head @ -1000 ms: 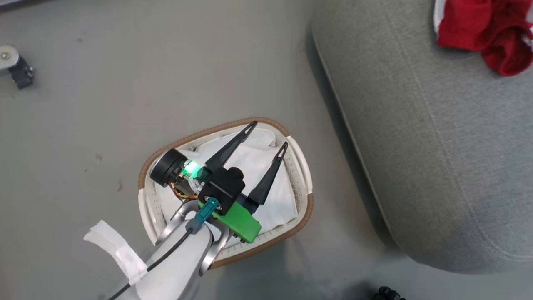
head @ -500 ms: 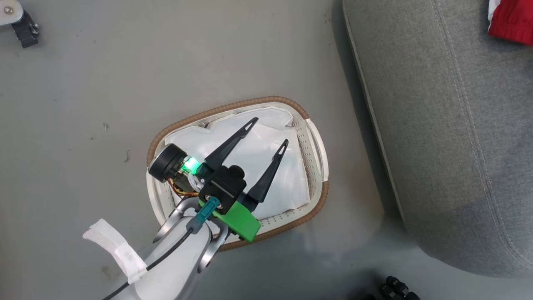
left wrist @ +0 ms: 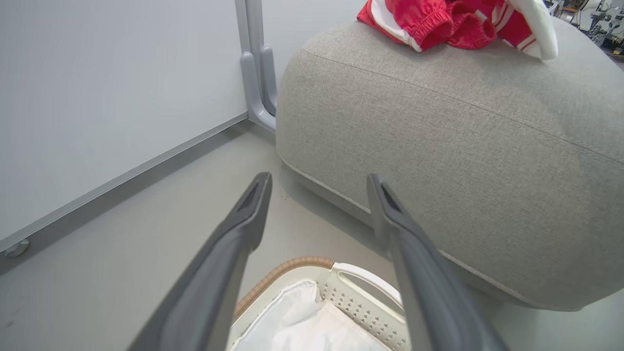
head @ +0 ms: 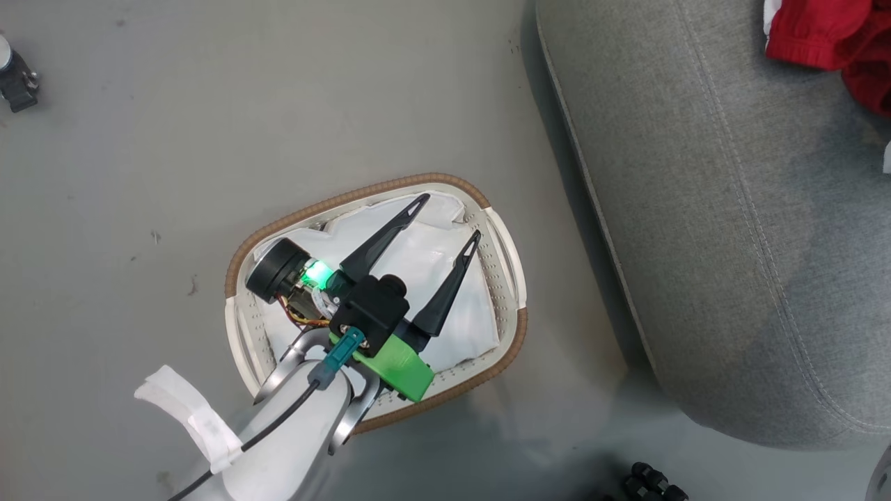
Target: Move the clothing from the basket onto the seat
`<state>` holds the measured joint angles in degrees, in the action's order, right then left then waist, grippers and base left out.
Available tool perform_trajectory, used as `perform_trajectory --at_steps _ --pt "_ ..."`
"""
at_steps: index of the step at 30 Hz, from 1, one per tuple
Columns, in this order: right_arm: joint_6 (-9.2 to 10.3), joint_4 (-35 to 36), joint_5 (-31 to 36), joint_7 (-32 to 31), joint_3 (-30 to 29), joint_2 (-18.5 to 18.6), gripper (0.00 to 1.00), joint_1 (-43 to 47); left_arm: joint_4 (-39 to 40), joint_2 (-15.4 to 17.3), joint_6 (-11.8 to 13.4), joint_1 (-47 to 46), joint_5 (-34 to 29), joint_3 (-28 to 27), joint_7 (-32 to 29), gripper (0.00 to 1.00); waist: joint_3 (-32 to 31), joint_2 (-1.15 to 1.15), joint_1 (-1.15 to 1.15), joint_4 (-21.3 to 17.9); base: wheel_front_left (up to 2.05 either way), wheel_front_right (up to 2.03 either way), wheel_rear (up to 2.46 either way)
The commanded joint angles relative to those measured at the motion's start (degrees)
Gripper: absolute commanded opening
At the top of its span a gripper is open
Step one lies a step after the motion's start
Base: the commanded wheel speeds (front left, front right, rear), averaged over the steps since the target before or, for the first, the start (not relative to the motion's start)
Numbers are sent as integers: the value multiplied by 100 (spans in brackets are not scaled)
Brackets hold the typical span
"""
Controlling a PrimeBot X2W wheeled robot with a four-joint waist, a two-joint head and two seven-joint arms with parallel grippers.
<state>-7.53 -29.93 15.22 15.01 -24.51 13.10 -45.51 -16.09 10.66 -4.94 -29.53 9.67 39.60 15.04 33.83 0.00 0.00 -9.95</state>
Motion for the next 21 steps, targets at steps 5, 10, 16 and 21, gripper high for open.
perform_trajectory --at_steps 5,10,16,21 --pt "8 265 -63 24 272 -67 100 297 -67 -62 12 67 125 -78 20 100 -327 0 0 -139 0 0 0" --pt "8 545 -137 25 589 51 100 348 -91 -193 81 164 285 -264 20 100 -701 0 0 -165 0 0 0" --pt "8 743 -338 24 972 217 100 336 -38 -371 188 364 444 -642 20 100 -1250 0 0 -46 0 0 0" --pt "8 681 -490 24 1256 236 100 370 12 -482 260 601 586 -1068 20 100 -1674 0 0 157 0 0 0"
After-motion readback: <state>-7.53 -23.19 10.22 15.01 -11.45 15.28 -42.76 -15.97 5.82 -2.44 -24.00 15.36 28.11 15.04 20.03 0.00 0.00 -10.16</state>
